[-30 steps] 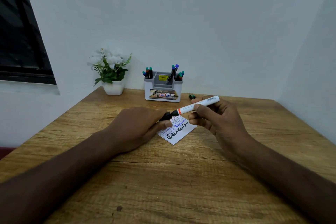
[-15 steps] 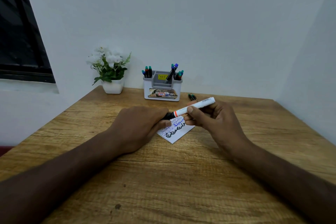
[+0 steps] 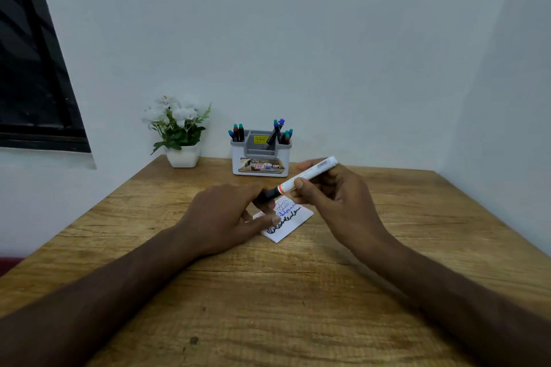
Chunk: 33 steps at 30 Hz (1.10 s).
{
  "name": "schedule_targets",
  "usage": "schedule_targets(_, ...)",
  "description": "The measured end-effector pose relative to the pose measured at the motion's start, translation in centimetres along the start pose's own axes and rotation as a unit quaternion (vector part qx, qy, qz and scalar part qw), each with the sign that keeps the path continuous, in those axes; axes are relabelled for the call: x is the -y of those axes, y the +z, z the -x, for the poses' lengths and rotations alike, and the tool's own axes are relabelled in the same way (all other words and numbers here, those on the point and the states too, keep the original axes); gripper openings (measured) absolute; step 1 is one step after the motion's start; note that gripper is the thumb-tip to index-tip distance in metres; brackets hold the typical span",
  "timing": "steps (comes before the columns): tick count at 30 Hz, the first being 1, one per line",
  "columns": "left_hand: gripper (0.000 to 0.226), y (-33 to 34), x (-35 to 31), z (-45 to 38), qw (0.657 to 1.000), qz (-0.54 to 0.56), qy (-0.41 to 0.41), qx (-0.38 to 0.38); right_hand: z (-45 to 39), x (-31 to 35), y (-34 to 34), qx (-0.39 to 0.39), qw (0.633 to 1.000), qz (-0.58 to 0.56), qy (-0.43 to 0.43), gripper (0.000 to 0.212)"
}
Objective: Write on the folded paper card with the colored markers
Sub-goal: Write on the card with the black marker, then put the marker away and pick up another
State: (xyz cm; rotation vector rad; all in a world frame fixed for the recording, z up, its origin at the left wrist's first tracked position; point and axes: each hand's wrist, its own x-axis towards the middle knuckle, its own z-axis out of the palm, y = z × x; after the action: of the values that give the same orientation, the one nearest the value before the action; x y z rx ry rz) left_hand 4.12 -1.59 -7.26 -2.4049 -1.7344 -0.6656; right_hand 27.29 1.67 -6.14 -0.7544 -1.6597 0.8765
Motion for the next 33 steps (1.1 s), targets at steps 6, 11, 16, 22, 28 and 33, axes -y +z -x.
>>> schedule_targets(6,0.037,-0.6,1.5,-0.1,0.992,0.109,0.054,0.042,-5.1,2.8,-1.1,-0.098,0.967,0.187,-0.143,0.056)
schedule_targets(11,0.028,0.1,2.0,-0.9,0.979,0.156,0.108,0.07,-14.4,3.1,1.5,-0.065,0.921,0.319,-0.214,0.05)
schedule_targets(16,0.028,0.3,3.0,-1.3,0.977,0.165,0.098,0.095,-19.9,0.8,4.7,0.009,0.891,0.415,-0.182,0.045)
schedule_targets(22,0.03,0.7,3.4,-1.6,0.976,0.162,0.104,0.098,-21.5,-1.8,7.0,0.045,0.884,0.459,-0.076,0.031)
schedule_targets(28,0.03,0.6,3.4,-1.6,0.976,0.157,0.109,0.1,-21.4,-1.0,6.8,0.051,0.855,0.511,-0.068,0.046)
schedule_targets(33,0.029,0.4,3.3,-1.4,0.977,0.15,0.119,0.092,-17.2,0.0,1.7,-0.107,0.874,0.435,-0.191,0.019)
